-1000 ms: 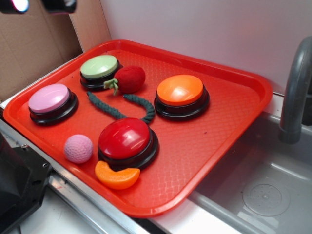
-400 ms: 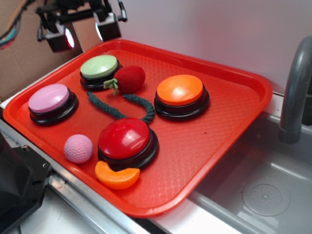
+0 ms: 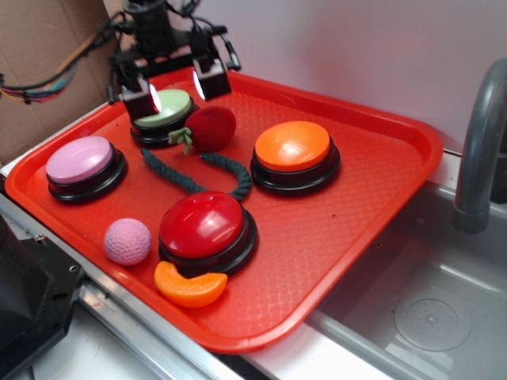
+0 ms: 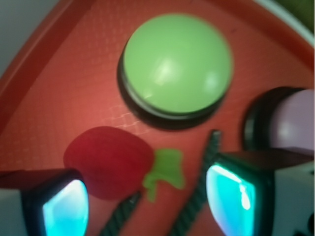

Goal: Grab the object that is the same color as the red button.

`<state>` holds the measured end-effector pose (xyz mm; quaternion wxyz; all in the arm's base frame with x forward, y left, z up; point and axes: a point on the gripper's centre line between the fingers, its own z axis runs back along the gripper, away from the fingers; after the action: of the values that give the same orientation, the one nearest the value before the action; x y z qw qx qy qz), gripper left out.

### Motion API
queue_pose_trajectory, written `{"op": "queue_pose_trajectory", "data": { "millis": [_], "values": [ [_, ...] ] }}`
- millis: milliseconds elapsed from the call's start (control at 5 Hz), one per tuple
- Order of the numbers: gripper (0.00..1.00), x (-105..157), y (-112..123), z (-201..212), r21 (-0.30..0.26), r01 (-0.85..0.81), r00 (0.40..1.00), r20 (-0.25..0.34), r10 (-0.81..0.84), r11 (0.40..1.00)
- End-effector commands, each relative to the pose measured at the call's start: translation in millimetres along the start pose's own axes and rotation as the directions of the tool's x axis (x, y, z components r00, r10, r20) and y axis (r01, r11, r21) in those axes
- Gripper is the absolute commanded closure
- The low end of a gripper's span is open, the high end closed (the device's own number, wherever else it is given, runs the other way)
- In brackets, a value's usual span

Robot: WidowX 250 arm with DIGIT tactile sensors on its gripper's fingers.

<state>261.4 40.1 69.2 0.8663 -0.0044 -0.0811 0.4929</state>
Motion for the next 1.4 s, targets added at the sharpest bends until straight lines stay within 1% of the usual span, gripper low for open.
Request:
{"op": "queue_pose_trajectory", "data": {
  "millis": [0, 200, 400, 600, 800, 1000, 1200],
  "values": [
    [0.00, 9.7, -11.7, -24.2, -0.019, 0.013, 0.999, 0.038, -0.012, 1.000],
    [0.00, 9.4, -15.6, -39.1, -0.016, 0.037, 0.999, 0.011, -0.037, 0.999],
    [0.00, 9.4, -15.9, -49.6, -0.035, 0.039, 0.999, -0.004, -0.039, 0.999],
    [0.95, 8.2, -15.3, -49.8, -0.029, 0.028, 1.000, 0.010, -0.027, 0.999],
    [1.00, 8.6, -13.6, -47.7, -0.043, 0.027, 1.000, 0.004, -0.027, 0.999],
    [1.00, 9.7, -11.6, -33.7, -0.066, 0.170, 0.985, -0.012, -0.171, 0.983],
    [1.00, 8.8, -4.9, 3.9, 0.008, 0.353, 0.935, -0.002, -0.353, 0.935]
  ]
}}
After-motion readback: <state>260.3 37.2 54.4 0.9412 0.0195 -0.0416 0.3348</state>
